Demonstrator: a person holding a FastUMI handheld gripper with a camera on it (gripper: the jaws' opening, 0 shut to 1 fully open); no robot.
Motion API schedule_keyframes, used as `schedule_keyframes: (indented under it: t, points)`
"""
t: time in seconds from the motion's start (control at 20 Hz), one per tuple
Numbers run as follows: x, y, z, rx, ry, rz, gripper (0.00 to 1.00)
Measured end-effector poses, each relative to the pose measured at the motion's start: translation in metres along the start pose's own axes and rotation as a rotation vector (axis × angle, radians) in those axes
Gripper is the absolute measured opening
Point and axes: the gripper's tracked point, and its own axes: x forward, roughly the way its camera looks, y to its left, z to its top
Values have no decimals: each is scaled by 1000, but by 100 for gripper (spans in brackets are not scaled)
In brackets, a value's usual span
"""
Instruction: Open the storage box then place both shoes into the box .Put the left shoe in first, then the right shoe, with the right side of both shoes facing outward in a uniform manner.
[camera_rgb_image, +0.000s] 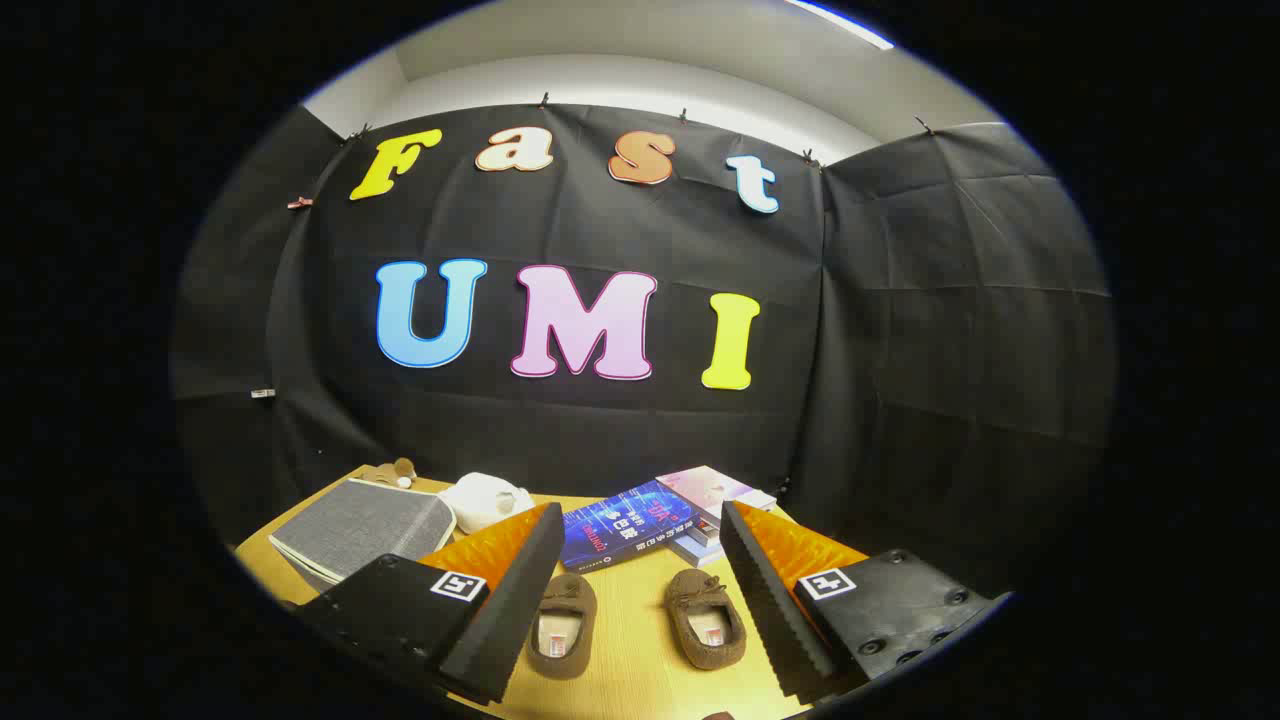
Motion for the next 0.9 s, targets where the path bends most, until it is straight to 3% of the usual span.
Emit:
schedule_keyframes:
  t: [0.9]
  points:
    - [37, 33, -17, 7, 106, 178, 97]
